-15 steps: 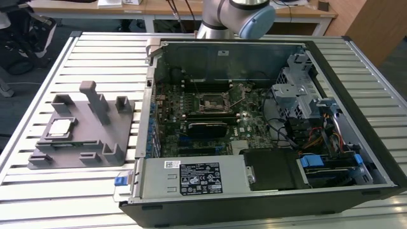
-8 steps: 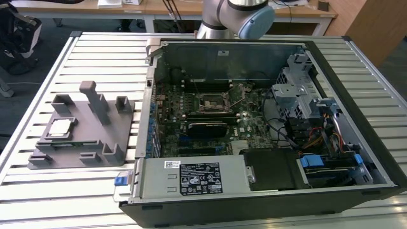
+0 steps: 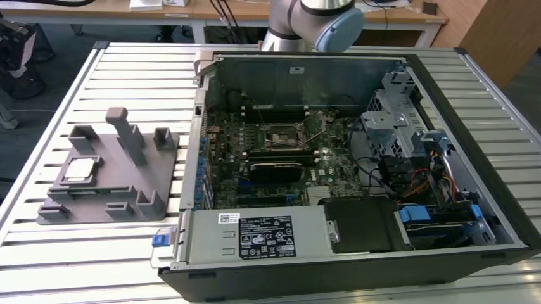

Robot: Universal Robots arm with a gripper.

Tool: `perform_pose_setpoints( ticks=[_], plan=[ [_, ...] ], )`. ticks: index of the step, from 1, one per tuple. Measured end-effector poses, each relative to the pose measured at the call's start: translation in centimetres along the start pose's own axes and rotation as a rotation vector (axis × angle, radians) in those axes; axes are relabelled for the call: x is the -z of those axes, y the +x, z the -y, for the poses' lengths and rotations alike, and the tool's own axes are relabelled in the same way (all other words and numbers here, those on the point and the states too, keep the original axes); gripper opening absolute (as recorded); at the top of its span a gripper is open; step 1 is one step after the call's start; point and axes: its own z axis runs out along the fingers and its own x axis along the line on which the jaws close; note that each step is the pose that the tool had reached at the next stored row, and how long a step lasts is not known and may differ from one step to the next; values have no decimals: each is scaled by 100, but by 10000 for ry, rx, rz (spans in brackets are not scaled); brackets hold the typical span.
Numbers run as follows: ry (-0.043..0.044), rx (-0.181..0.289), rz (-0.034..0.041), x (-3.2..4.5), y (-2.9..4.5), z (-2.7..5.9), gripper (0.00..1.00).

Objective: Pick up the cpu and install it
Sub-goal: 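Reach for the cpu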

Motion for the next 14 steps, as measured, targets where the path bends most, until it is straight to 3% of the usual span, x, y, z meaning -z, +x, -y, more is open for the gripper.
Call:
perform_pose_setpoints(
  ticks=[3, 8, 14],
  plan=[
    [0, 2, -4, -4, 36, 18, 11],
    [0, 1, -5, -7, 30, 131, 11],
    [2, -1, -21, -15, 29, 140, 11]
  ],
)
